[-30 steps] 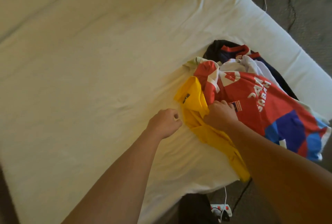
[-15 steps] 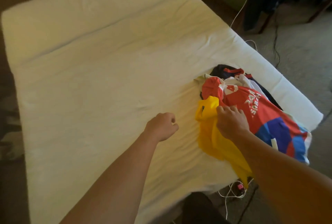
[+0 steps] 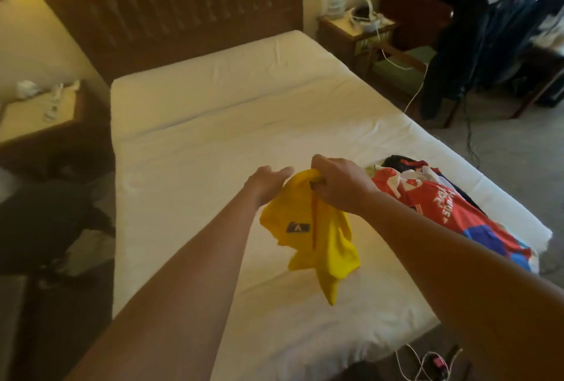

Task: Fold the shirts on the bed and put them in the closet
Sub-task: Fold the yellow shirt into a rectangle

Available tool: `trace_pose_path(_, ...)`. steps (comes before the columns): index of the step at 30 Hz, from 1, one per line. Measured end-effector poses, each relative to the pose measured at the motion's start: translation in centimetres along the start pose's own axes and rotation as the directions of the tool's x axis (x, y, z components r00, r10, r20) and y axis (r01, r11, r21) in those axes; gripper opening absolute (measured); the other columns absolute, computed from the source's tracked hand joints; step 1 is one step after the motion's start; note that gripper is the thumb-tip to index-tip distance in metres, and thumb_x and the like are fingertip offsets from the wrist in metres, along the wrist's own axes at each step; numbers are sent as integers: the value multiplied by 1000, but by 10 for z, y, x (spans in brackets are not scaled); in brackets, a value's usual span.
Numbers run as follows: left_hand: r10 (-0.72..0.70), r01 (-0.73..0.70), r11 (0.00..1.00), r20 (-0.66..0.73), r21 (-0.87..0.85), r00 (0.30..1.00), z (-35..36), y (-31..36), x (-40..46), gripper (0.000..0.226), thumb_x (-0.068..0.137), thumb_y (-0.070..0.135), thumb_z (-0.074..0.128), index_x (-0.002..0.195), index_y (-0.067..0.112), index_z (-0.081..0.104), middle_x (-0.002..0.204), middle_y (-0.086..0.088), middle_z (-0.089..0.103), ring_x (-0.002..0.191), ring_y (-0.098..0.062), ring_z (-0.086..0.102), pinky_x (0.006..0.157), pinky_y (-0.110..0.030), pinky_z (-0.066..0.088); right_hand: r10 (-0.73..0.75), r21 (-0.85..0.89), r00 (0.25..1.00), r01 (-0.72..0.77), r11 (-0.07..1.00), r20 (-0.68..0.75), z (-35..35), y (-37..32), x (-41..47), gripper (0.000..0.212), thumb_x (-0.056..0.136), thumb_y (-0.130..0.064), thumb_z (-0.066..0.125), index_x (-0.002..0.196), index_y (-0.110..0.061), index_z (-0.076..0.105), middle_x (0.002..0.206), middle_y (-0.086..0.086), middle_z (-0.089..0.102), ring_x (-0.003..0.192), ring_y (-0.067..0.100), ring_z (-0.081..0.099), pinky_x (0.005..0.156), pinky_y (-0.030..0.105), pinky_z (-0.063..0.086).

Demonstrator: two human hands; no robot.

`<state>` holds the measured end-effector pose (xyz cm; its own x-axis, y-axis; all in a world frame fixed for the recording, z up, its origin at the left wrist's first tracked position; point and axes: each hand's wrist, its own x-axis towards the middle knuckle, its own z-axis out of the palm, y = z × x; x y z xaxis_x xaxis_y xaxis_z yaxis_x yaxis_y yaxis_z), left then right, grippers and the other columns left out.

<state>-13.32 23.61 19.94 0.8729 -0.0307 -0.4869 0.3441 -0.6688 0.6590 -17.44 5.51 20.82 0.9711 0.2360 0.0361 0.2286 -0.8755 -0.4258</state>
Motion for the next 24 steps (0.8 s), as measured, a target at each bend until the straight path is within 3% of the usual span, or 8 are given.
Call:
trace_pose_path(2,-127,149,976,140,-158,982,-32,-6,-23,70,99,62,48,148,12,47,145,-12,51,129,-36,52,93,-43,47,-59,7,997,59,998,-58,-7,-30,8,16,93,-23,60,101,-14,52,85,2,56,77,32,57,61,37,42)
trace_pose_path(4,-155,196,962,212,-189,965,-60,-15,-38,63,97,61,52,140,16,55,135,-9,60,117,-35,60,93,-48,53,-93,17,991,95,995,-97,-10,-55,18,18,90,-22,63,99,-13,51,84,1,52,77,33,54,61,34,35)
trace_pose_path(9,-80,75,985,-24,-155,997,-131,-16,-57,32,92,33,69,109,6,72,102,-13,70,79,-27,61,78,-40,53,-154,21,974,160,987,-167,-16,-102,43,20,90,-23,64,90,-15,46,83,1,49,77,32,52,60,33,32)
trace_pose_path(14,-24,-7,988,-197,-156,980,-186,-16,-82,35,106,38,50,130,13,54,124,-9,58,109,-33,60,89,-47,53,-176,65,954,197,978,-245,-26,-146,69,22,88,-26,63,84,-16,45,76,1,50,70,30,49,57,34,34)
trace_pose_path(18,29,-147,952,-399,-268,916,-210,-20,-93,35,107,41,46,131,16,52,127,-11,56,114,-33,57,99,-53,52,-254,119,962,242,963,99,-28,-174,87,11,85,-20,67,92,-17,59,90,5,59,82,27,56,63,31,40)
trace_pose_path(21,83,-220,952,-513,-212,854,-221,-17,-103,30,106,42,48,120,17,56,116,-8,58,105,-23,56,91,-41,49,-203,321,812,20,947,548,-26,-189,94,19,94,-16,62,113,-16,61,96,4,60,86,23,58,64,28,43)
trace_pose_path(22,111,-235,955,-518,-179,848,-224,-15,-106,27,106,42,50,115,18,58,114,-6,58,103,-21,55,89,-39,47,-208,402,788,-55,914,580,-24,-191,96,16,96,-14,58,112,-14,61,92,2,61,84,23,60,65,29,42)
trace_pose_path(24,170,-256,960,-496,-112,851,-228,-13,-112,23,103,42,55,104,20,61,121,-4,59,110,-21,54,94,-40,45,-250,535,886,3,845,391,-18,-196,105,16,94,-9,60,109,-5,62,87,3,62,79,23,61,67,33,44)
